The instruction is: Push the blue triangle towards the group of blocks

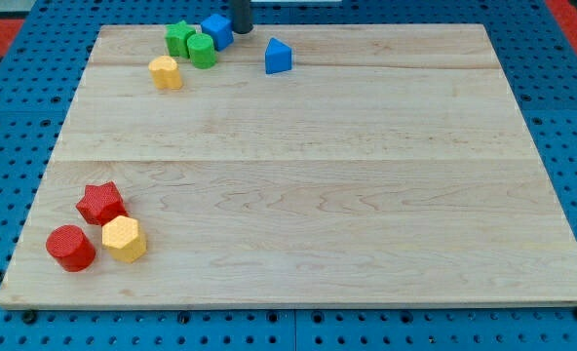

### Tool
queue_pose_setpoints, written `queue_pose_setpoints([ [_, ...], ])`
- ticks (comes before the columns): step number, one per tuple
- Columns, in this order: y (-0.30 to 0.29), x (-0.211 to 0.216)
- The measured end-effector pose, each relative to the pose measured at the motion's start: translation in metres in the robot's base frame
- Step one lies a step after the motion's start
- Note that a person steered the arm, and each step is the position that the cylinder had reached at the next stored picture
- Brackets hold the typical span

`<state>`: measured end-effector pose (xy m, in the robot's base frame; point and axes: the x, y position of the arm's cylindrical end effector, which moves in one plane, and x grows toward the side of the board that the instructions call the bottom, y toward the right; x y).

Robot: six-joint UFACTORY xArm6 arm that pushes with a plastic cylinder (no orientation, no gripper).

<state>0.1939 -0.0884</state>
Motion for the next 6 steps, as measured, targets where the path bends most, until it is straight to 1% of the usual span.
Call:
queue_pose_setpoints([
  [1,-0.037,0.024],
  [2,-0.056,0.043],
  [3,-0.010,0.030],
  [4,0.072,0.028],
  [5,0.139,0.044],
  [6,0.110,0.062],
])
